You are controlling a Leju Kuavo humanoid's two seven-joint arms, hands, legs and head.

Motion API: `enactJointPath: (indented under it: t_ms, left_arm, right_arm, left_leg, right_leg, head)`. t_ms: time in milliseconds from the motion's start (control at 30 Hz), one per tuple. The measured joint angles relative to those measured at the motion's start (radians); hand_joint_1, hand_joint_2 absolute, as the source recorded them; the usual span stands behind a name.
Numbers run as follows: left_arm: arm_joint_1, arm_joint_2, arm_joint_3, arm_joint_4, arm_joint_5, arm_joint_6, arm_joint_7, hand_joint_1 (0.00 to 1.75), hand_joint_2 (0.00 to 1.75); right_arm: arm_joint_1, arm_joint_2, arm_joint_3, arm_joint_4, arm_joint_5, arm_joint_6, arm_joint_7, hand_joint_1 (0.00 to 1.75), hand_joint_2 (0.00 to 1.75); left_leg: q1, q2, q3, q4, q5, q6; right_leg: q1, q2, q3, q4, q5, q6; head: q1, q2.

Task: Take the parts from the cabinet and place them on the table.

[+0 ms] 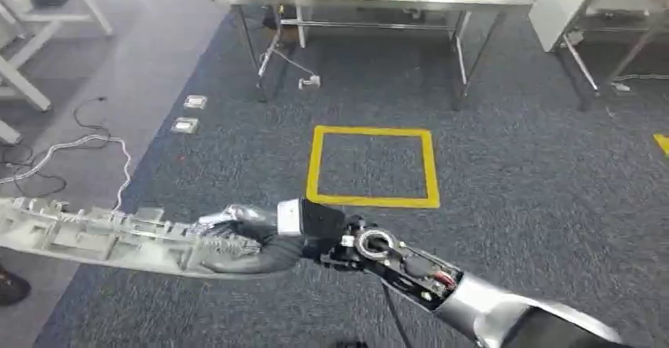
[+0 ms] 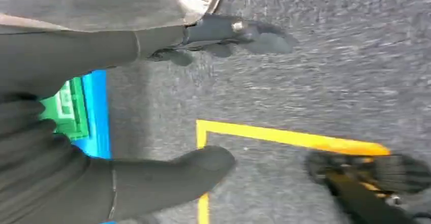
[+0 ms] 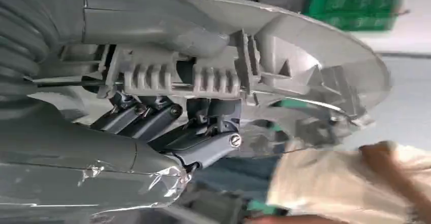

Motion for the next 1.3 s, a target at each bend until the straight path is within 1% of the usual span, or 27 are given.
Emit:
enactJointPath:
  t_ms: [33, 67, 133, 167, 233, 267, 300, 333, 367, 400, 433, 467, 500, 633, 700, 767, 800, 833, 900, 933, 1000, 1100, 1133, 1167, 1233, 1267, 1300]
  left_arm:
    - [-0.003, 0.0, 0.0, 0.0, 0.0, 0.0, 0.0, 0.0, 1.75]
    - [-0.01, 0.0, 0.0, 0.0, 0.0, 0.0, 0.0, 0.0, 1.75]
    - [-0.021, -0.002, 0.0, 0.0, 0.0, 0.0, 0.0, 0.0, 1.75]
    - [-0.021, -0.003, 0.0, 0.0, 0.0, 0.0, 0.0, 0.0, 1.75]
    - [-0.02, -0.002, 0.0, 0.0, -0.001, 0.002, -0.001, 0.0, 1.75]
    - [-0.019, -0.002, 0.0, 0.0, -0.001, 0.002, -0.001, 0.0, 1.75]
    - [-0.018, -0.002, 0.0, 0.0, -0.001, 0.002, -0.001, 0.0, 1.75]
    - [-0.016, 0.0, 0.0, 0.0, -0.001, 0.002, -0.001, 0.0, 1.75]
    - [-0.013, 0.002, 0.0, 0.0, -0.001, 0.002, -0.001, 0.0, 1.75]
    - [-0.01, 0.004, 0.0, 0.0, -0.001, 0.002, -0.001, 0.0, 1.75]
    - [-0.004, 0.002, 0.0, 0.0, -0.001, 0.002, -0.001, 0.0, 1.75]
    - [-0.007, 0.003, 0.0, 0.0, -0.001, 0.002, -0.002, 0.0, 1.75]
    - [-0.006, 0.004, 0.0, 0.0, -0.001, 0.002, -0.002, 0.0, 1.75]
    - [-0.01, 0.002, 0.0, 0.0, -0.002, 0.002, -0.003, 0.0, 1.75]
    - [-0.011, 0.003, 0.0, 0.0, -0.002, 0.002, -0.004, 0.0, 1.75]
    - [-0.012, 0.004, 0.0, 0.0, -0.002, 0.002, -0.003, 0.0, 1.75]
    - [-0.011, 0.004, 0.0, 0.0, -0.002, 0.002, -0.003, 0.0, 1.75]
    - [-0.011, 0.004, 0.0, 0.0, -0.002, 0.002, -0.003, 0.0, 1.75]
    - [-0.011, 0.003, 0.0, 0.0, 0.0, 0.002, -0.002, 0.0, 1.75]
    - [-0.008, 0.002, 0.0, 0.0, 0.0, 0.002, -0.002, 0.0, 1.75]
    - [-0.011, 0.0, 0.0, 0.0, 0.002, 0.002, -0.001, 0.0, 1.75]
    - [-0.014, 0.001, 0.0, 0.0, 0.003, 0.003, -0.001, 0.0, 1.75]
    - [-0.013, 0.001, 0.0, 0.0, 0.003, 0.003, 0.0, 0.0, 1.75]
    - [-0.014, 0.001, 0.0, 0.0, 0.003, 0.003, -0.001, 0.0, 1.75]
    - [-0.014, 0.001, 0.0, 0.0, 0.003, 0.003, -0.001, 0.0, 1.75]
    - [-0.014, 0.001, 0.0, 0.0, 0.003, 0.003, 0.0, 0.0, 1.75]
    - [-0.013, 0.001, 0.0, 0.0, 0.003, 0.003, -0.001, 0.0, 1.75]
  right_arm:
    - [-0.006, 0.0, -0.002, -0.001, -0.002, -0.001, 0.0, 1.75, 1.75]
    - [-0.021, 0.008, -0.001, -0.006, -0.007, -0.001, -0.002, 1.75, 1.75]
    - [-0.032, 0.013, 0.0, -0.011, -0.013, -0.004, -0.001, 1.75, 1.75]
    - [-0.031, 0.013, 0.0, -0.011, -0.015, -0.005, -0.002, 1.75, 1.75]
    - [-0.024, 0.013, 0.0, -0.011, -0.014, -0.006, -0.002, 1.75, 1.75]
    - [-0.025, 0.013, 0.0, -0.011, -0.014, -0.007, -0.004, 1.75, 1.75]
    - [-0.025, 0.013, 0.0, -0.011, -0.015, -0.007, -0.005, 1.75, 1.75]
    - [-0.025, 0.013, 0.0, -0.011, -0.015, -0.007, -0.005, 1.75, 1.75]
    - [-0.024, 0.013, 0.0, -0.011, -0.015, -0.009, -0.005, 1.75, 1.75]
    - [-0.023, 0.013, 0.0, -0.011, -0.015, -0.01, -0.005, 1.75, 1.75]
    - [-0.024, 0.012, 0.0, -0.01, -0.015, -0.01, -0.005, 1.75, 1.75]
    - [-0.022, 0.012, 0.002, -0.009, -0.016, -0.01, -0.005, 1.75, 1.75]
    - [-0.022, 0.012, 0.0, -0.009, -0.016, -0.01, -0.007, 1.75, 1.75]
    - [-0.022, 0.012, 0.0, -0.01, -0.016, -0.005, -0.008, 1.75, 1.75]
    - [-0.022, 0.012, 0.0, -0.01, -0.016, -0.003, -0.009, 1.75, 1.75]
    - [-0.019, 0.011, -0.001, -0.008, -0.017, -0.005, -0.008, 1.75, 1.75]
    - [-0.018, 0.01, -0.001, -0.008, -0.018, -0.005, -0.008, 1.75, 1.75]
    - [-0.017, 0.01, -0.001, -0.008, -0.019, -0.005, -0.008, 1.75, 1.75]
    - [-0.018, 0.01, -0.002, -0.008, -0.02, -0.005, -0.008, 1.75, 1.75]
    - [-0.018, 0.01, -0.002, -0.008, -0.02, -0.004, -0.008, 1.75, 1.75]
    - [-0.022, 0.01, -0.001, -0.008, -0.022, -0.003, -0.006, 1.75, 1.75]
    - [-0.022, 0.01, -0.001, -0.009, -0.026, -0.003, -0.005, 1.75, 1.75]
    - [-0.022, 0.012, -0.001, -0.009, -0.026, -0.003, -0.005, 1.75, 1.75]
    - [-0.024, 0.012, -0.001, -0.008, -0.027, -0.004, -0.005, 1.75, 1.75]
    - [-0.024, 0.012, -0.001, -0.008, -0.028, -0.005, -0.004, 1.75, 1.75]
    - [-0.022, 0.012, 0.0, -0.008, -0.028, -0.005, -0.004, 1.75, 1.75]
    - [-0.022, 0.012, 0.0, -0.008, -0.028, -0.005, -0.004, 1.75, 1.75]
  left_leg:
    - [0.003, 0.003, 0.03, 0.005, 0.016, -0.004]
    - [0.003, 0.005, 0.0, 0.073, 0.051, -0.009]
    - [0.006, 0.011, -0.119, 0.271, 0.113, -0.019]
    - [0.006, 0.013, -0.18, 0.344, 0.1, -0.024]
    - [0.01, 0.015, -0.265, 0.393, -0.015, -0.037]
    - [0.013, 0.016, -0.295, 0.386, -0.089, -0.039]
    - [0.016, 0.018, -0.312, 0.359, -0.126, -0.044]
    - [0.019, 0.02, -0.319, 0.312, -0.122, -0.046]
    - [0.023, 0.021, -0.318, 0.246, -0.069, -0.049]
    - [0.028, 0.023, -0.313, 0.168, 0.03, -0.053]
    - [0.033, 0.027, -0.316, 0.088, 0.174, -0.055]
    - [0.028, 0.038, -0.326, 0.076, 0.195, -0.048]
    - [0.026, 0.036, -0.324, 0.086, 0.218, -0.036]
    - [0.028, 0.034, -0.306, 0.087, 0.203, -0.007]
    - [0.026, 0.037, -0.294, 0.084, 0.192, 0.004]
    - [0.024, 0.039, -0.283, 0.084, 0.179, 0.007]
    - [0.023, 0.041, -0.274, 0.084, 0.171, 0.006]
    - [0.022, 0.043, -0.26, 0.084, 0.163, 0.005]
    - [0.02, 0.049, -0.233, 0.084, 0.145, 0.001]
    - [0.02, 0.051, -0.227, 0.081, 0.137, -0.002]
    - [0.01, 0.061, -0.224, 0.089, 0.127, -0.014]
    - [0.009, 0.089, -0.213, 0.08, 0.118, -0.029]
    - [0.014, 0.074, -0.213, 0.096, 0.103, -0.034]
    - [0.014, 0.055, -0.239, 0.146, 0.075, -0.037]
    - [0.015, 0.039, -0.338, 0.327, -0.002, -0.043]
    - [0.015, 0.037, -0.379, 0.396, -0.02, -0.045]
    - [0.015, 0.036, -0.403, 0.422, -0.012, -0.046]
  right_leg:
    - [-0.001, 0.004, 0.024, -0.019, -0.02, -0.004]
    - [-0.002, 0.007, 0.045, -0.02, -0.022, -0.011]
    - [-0.011, 0.008, 0.072, -0.029, -0.043, -0.022]
    - [-0.013, 0.007, 0.08, -0.029, -0.045, -0.024]
    - [-0.018, 0.011, 0.106, -0.037, -0.06, -0.023]
    - [-0.022, 0.017, 0.121, -0.039, -0.072, -0.02]
    - [-0.027, 0.022, 0.135, -0.039, -0.085, -0.015]
    - [-0.031, 0.026, 0.148, -0.038, -0.097, -0.01]
    - [-0.035, 0.028, 0.161, -0.037, -0.11, -0.006]
    - [-0.037, 0.028, 0.172, -0.035, -0.123, 0.0]
    - [-0.035, 0.028, 0.157, -0.032, -0.134, 0.008]
    - [-0.031, 0.034, 0.172, -0.017, -0.147, 0.016]
    - [-0.03, 0.034, 0.168, -0.015, -0.161, 0.024]
    - [-0.037, 0.019, 0.17, 0.017, -0.203, 0.046]
    - [-0.038, 0.013, 0.077, 0.189, -0.275, 0.053]
    - [-0.039, 0.012, -0.021, 0.338, -0.307, 0.057]
    - [-0.039, 0.011, -0.044, 0.349, -0.287, 0.056]
    - [-0.039, 0.009, -0.038, 0.304, -0.238, 0.053]
    - [-0.037, -0.006, 0.02, 0.128, -0.113, 0.04]
    - [-0.03, -0.039, 0.043, 0.05, -0.065, 0.029]
    - [-0.02, -0.049, 0.057, 0.009, -0.083, 0.025]
    - [-0.025, -0.018, 0.061, -0.001, -0.08, 0.014]
    - [-0.03, -0.011, 0.07, -0.008, -0.079, 0.011]
    - [-0.032, -0.005, 0.072, -0.011, -0.079, 0.01]
    - [-0.031, 0.009, 0.072, -0.011, -0.081, 0.002]
    - [-0.03, 0.016, 0.072, -0.011, -0.083, -0.001]
    - [-0.03, 0.026, 0.073, -0.01, -0.083, 0.0]
  head:
    - [0.0, 0.0]
    - [0.007, 0.0]
    - [0.0, 0.0]
    - [-0.008, 0.0]
    - [-0.008, 0.0]
    - [-0.01, 0.0]
    - [-0.012, 0.0]
    - [-0.016, 0.0]
    - [-0.021, 0.0]
    - [-0.024, 0.0]
    - [-0.03, 0.0]
    - [-0.038, 0.0]
    - [-0.031, 0.0]
    - [-0.014, 0.0]
    - [0.001, 0.0]
    - [0.01, 0.0]
    - [0.013, 0.0]
    - [0.017, 0.0]
    - [0.026, 0.0]
    - [0.031, 0.0]
    - [0.034, 0.0]
    - [0.025, 0.0]
    - [0.024, 0.0]
    - [0.014, 0.0]
    - [-0.006, 0.0]
    - [-0.008, 0.0]
    - [-0.011, 0.0]
